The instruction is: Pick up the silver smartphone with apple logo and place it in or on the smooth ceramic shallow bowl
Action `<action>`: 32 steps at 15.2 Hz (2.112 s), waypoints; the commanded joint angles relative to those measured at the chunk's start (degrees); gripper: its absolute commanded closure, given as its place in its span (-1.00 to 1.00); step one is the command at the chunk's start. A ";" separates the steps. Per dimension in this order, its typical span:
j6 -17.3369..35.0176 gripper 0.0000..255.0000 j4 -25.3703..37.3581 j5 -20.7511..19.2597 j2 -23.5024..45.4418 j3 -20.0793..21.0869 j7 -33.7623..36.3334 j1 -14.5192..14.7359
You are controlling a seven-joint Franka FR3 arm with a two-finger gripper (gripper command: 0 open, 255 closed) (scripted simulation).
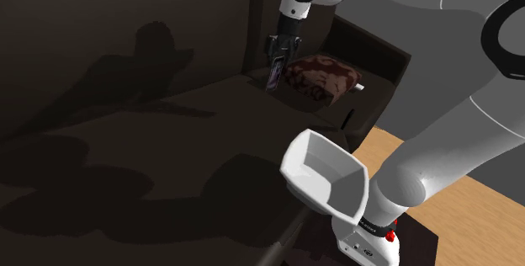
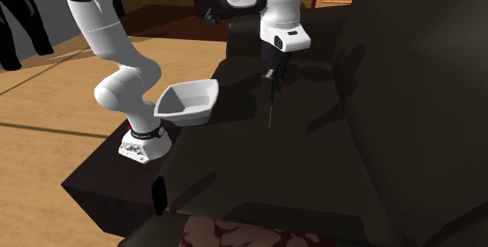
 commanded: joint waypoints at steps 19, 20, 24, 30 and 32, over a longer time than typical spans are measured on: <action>-11.74 1.00 -7.27 1.65 -19.11 2.24 3.48 1.54; -12.49 1.00 -8.58 1.92 -21.19 2.52 3.88 1.75; -16.09 1.00 -13.12 3.19 -29.42 3.72 5.63 2.70; -23.08 1.00 -17.71 5.67 -41.22 5.78 8.77 4.46; -25.76 1.00 -18.65 6.65 -44.93 6.53 10.01 5.14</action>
